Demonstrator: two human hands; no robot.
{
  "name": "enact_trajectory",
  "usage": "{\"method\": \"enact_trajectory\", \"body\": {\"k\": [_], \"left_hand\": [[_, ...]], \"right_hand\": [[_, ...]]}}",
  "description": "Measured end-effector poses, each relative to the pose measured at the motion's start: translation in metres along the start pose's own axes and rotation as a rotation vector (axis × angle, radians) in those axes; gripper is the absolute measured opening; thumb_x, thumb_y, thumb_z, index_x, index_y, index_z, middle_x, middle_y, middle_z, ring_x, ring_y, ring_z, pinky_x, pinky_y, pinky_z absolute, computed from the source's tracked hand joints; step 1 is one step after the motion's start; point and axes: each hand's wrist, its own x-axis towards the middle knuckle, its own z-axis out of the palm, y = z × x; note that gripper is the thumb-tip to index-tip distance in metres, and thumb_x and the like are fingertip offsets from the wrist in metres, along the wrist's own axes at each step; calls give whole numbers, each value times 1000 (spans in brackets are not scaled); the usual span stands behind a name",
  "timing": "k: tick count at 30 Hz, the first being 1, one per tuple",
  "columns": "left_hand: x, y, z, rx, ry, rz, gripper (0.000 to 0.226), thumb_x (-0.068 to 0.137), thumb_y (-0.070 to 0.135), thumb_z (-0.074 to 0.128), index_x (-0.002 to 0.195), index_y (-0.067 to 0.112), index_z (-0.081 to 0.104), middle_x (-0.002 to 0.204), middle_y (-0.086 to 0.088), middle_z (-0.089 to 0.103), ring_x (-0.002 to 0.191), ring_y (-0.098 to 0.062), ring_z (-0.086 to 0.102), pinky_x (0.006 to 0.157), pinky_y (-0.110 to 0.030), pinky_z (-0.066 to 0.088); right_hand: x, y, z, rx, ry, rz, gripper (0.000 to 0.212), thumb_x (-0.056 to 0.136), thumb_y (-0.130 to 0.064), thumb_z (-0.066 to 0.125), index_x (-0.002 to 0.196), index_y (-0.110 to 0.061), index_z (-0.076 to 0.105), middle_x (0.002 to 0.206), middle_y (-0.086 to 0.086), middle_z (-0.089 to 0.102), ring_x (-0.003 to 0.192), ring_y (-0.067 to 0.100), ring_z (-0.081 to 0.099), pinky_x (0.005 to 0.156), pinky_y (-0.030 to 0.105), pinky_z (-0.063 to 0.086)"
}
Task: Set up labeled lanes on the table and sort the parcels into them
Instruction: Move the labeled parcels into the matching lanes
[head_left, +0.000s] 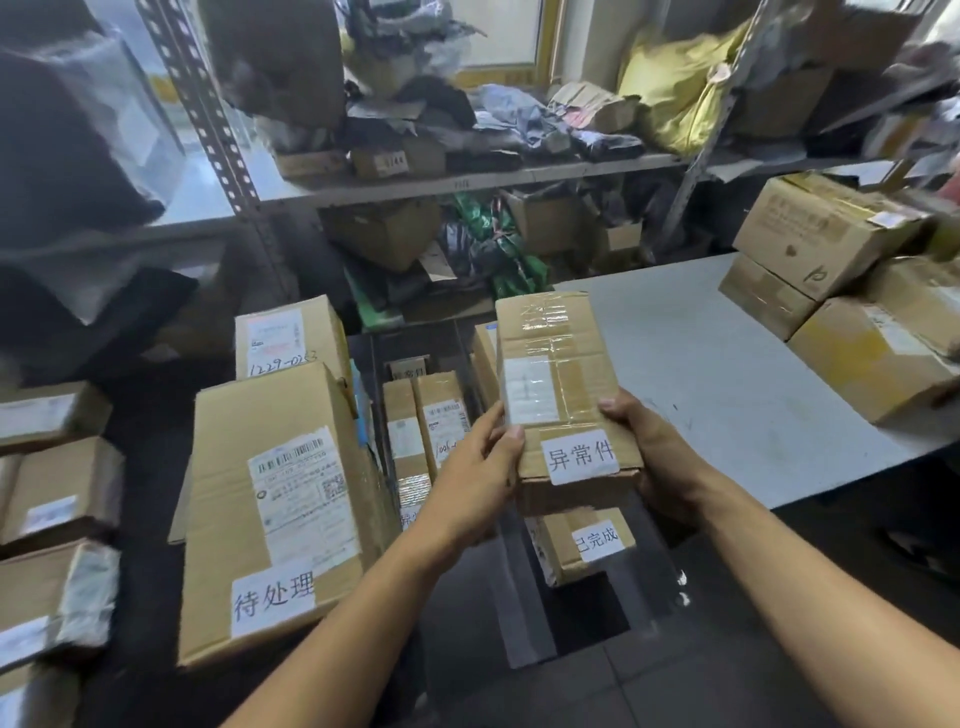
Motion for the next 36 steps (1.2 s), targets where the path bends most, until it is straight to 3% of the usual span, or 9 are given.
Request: {"method": "enact_trajectory", "body": {"k": [3, 6, 8, 10, 15, 17, 20, 25, 36], "left_hand": [[-2, 9, -8, 75, 157, 17, 28, 100, 36, 39, 119, 54, 51, 114, 15, 66, 106, -8, 64, 92, -36, 53], [7, 21, -17, 185, 307, -5, 35, 99, 33, 31, 123, 40, 55, 111, 8, 67, 101, -12, 63, 87, -35, 53], [18, 30, -26, 235, 386, -51, 32, 99, 28, 31, 117, 27, 58, 105, 6, 66, 94, -13, 62, 81, -34, 51], [34, 33, -37, 283, 444, -125, 25, 99, 23, 35, 107, 20, 58, 101, 1, 65, 92, -17, 62, 81, -35, 52], [74, 39, -59, 479, 541, -335, 33, 95, 7, 41, 122, -6, 57, 122, -22, 61, 114, -37, 59, 89, -37, 48], [87, 34, -63, 537, 564, -419, 32, 95, 5, 44, 124, -6, 55, 125, -21, 60, 115, -35, 58, 88, -35, 48], [103, 11, -65, 518, 614, -530, 33, 92, 4, 49, 124, -2, 54, 124, -18, 61, 112, -32, 60, 88, -33, 52], [127, -19, -66, 514, 682, -639, 36, 93, 6, 52, 128, -2, 52, 131, -19, 57, 119, -33, 57, 91, -33, 49], [155, -59, -68, 505, 680, -612, 30, 93, 6, 48, 121, 5, 58, 123, -15, 62, 108, -32, 60, 78, -33, 48]], "right_hand": [[19, -1, 19, -52, -59, -3, 46, 96, -40, 50, 134, -15, 54, 119, 16, 70, 110, 36, 67, 98, 51, 51], [46, -9, 44, -187, -54, 15, 37, 100, -38, 44, 123, -14, 61, 110, 12, 74, 98, 30, 70, 81, 43, 53], [65, -15, 61, -282, -69, 23, 34, 100, -36, 43, 115, -14, 63, 101, 12, 74, 86, 26, 69, 62, 32, 49], [83, -19, 74, -371, -58, -5, 28, 99, -31, 45, 103, -12, 65, 95, 13, 73, 80, 24, 67, 56, 27, 46], [123, -12, 95, -561, -36, -26, 25, 97, -27, 52, 77, -17, 64, 85, 2, 70, 85, 23, 65, 73, 33, 48], [136, 0, 100, -611, -48, -21, 21, 94, -22, 51, 83, -14, 67, 86, 3, 69, 86, 24, 63, 70, 31, 46], [150, 21, 105, -661, -73, 16, 28, 93, -17, 48, 110, -9, 68, 109, 9, 70, 99, 27, 64, 75, 29, 46], [173, 48, 107, -703, -39, 99, 36, 95, -16, 43, 126, -10, 60, 127, 12, 64, 113, 30, 59, 84, 28, 43], [201, 77, 118, -855, 9, 158, 33, 89, -16, 44, 119, -12, 58, 114, 10, 66, 95, 28, 62, 80, 34, 53]]}}
